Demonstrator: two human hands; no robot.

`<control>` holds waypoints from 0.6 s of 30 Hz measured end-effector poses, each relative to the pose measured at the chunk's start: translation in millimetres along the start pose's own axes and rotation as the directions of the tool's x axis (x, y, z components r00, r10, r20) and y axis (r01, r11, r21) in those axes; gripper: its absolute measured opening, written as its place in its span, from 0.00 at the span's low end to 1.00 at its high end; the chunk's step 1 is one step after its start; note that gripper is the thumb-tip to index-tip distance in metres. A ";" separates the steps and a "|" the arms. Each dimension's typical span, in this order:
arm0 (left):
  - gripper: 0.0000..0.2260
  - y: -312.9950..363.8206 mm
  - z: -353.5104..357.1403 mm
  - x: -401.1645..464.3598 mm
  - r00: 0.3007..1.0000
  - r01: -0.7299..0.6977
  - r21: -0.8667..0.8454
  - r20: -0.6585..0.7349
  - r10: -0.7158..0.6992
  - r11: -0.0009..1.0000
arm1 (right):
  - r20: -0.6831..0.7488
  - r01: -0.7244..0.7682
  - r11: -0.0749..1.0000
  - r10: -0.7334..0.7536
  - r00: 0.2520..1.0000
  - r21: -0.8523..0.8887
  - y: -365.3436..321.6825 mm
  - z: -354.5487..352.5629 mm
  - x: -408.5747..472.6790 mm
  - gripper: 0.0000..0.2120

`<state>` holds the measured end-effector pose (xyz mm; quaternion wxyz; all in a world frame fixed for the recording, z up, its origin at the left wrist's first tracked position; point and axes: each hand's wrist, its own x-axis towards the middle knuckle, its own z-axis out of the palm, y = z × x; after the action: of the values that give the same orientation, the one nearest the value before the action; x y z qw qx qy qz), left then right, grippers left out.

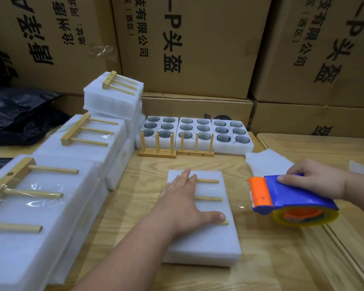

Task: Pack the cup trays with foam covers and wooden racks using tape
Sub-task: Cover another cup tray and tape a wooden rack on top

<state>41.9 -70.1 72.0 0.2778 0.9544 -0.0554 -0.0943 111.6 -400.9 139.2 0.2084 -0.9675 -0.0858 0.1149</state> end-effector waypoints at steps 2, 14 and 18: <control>0.53 0.2 0.2 -0.7 1.000 -0.010 0.008 0.001 0.010 1.000 | 0.006 -0.017 0.996 0.018 1.000 -0.087 -3.5 2.5 3.0 0.30; 0.40 -0.5 0.5 -1.7 0.999 -0.041 0.022 -0.002 0.041 0.999 | 0.061 -0.008 0.799 0.056 0.997 -0.602 -79.1 6.1 26.6 0.30; 0.39 0.1 0.5 -1.6 0.999 -0.044 0.022 -0.006 0.044 0.999 | 0.090 -0.001 0.746 0.081 0.993 -0.666 -109.4 12.9 33.8 0.28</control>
<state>40.2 -70.2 71.9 0.2694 0.9563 -0.0764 -0.0845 127.7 -290.5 167.7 -0.1572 -0.9718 -0.1115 0.1358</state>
